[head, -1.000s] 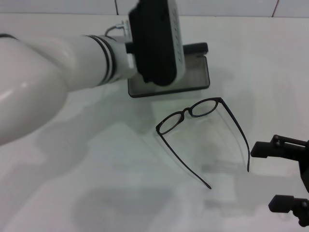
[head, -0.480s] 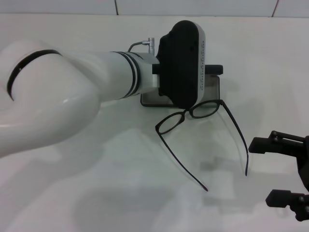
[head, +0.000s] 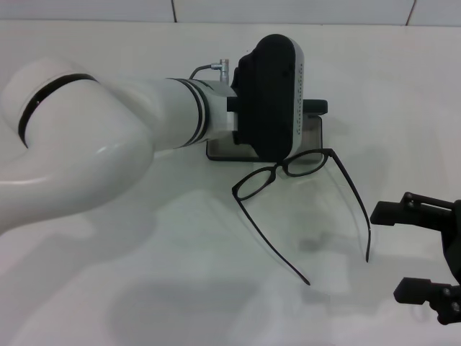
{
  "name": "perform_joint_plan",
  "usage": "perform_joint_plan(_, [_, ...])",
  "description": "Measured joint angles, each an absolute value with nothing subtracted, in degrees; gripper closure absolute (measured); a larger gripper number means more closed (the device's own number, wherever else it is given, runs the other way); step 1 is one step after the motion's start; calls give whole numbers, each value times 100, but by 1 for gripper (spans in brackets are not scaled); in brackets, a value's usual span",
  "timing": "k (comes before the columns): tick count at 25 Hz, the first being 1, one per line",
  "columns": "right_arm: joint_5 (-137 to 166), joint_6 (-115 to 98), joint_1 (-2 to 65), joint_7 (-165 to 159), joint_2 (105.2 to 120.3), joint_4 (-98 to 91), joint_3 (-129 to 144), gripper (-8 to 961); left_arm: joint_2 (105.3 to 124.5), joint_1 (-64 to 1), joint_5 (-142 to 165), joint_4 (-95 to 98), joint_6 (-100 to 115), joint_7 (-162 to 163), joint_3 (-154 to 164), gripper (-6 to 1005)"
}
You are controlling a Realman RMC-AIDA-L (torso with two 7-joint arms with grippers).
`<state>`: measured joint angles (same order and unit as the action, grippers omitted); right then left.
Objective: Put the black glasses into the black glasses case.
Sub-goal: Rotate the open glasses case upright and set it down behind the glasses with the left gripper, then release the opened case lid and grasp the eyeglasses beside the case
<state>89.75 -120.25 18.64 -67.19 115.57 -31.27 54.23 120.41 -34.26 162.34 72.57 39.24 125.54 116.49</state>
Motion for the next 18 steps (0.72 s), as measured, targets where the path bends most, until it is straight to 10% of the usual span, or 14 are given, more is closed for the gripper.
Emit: perform_joint_plan(18, [8900,-11947,1847,-6736,11530,-3152,5423,128,12014,-3046,16239,7866,3803,12515,11630,572])
